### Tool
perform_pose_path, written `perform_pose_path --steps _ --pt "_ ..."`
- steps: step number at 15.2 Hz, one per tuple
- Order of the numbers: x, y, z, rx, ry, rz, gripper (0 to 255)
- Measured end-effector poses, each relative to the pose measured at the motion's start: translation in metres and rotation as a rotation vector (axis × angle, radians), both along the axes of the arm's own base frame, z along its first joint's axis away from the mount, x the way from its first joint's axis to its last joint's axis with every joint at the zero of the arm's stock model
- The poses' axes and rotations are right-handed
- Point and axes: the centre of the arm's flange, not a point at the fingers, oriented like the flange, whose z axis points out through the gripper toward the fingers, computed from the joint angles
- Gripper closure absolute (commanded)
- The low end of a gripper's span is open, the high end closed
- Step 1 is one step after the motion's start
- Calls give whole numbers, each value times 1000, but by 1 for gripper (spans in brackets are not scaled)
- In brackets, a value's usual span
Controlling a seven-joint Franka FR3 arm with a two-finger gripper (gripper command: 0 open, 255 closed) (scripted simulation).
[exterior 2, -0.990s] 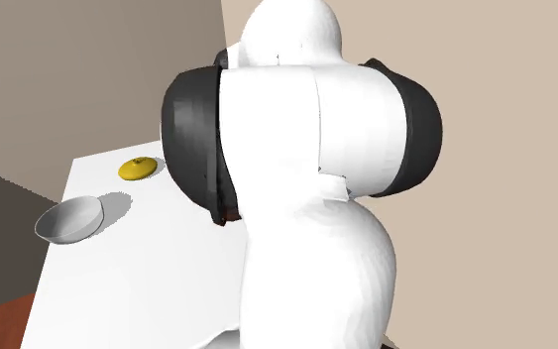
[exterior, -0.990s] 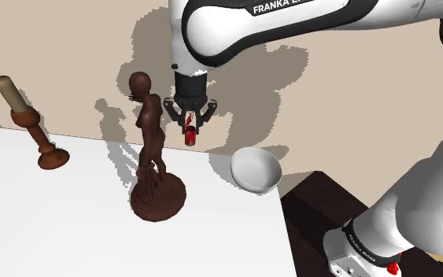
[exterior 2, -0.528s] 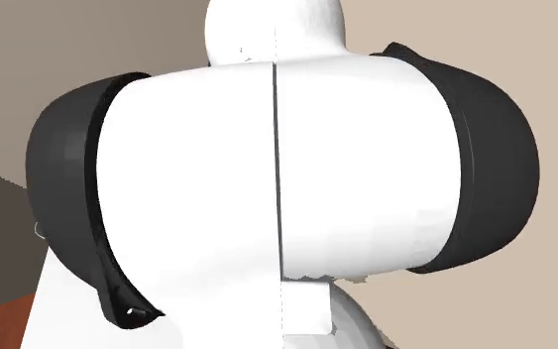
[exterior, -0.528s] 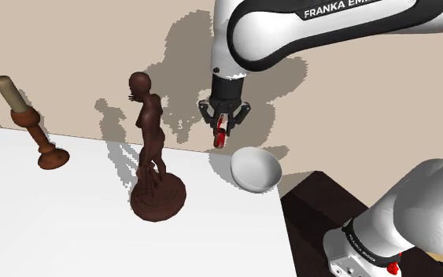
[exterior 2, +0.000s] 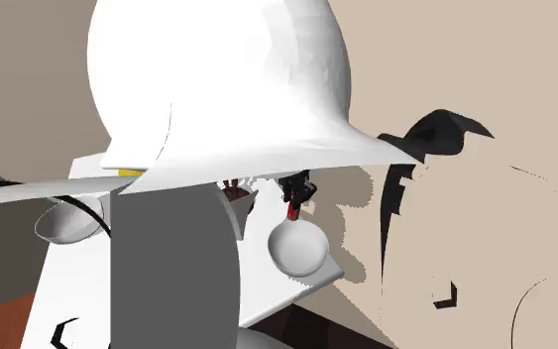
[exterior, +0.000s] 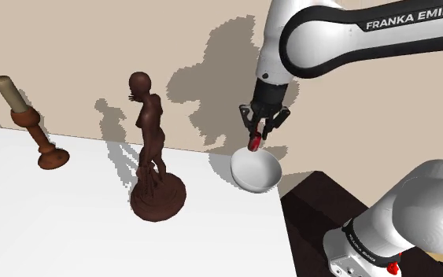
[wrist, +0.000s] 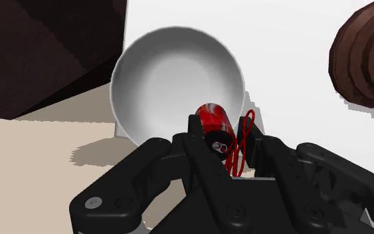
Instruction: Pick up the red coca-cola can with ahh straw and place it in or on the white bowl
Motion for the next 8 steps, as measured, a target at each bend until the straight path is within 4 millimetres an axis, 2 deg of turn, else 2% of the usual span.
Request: perform_pose_path --steps 3,8 --pt "-20 -24 -2 1 0 1 255" --pt "-23 -29 -25 1 0 1 255"
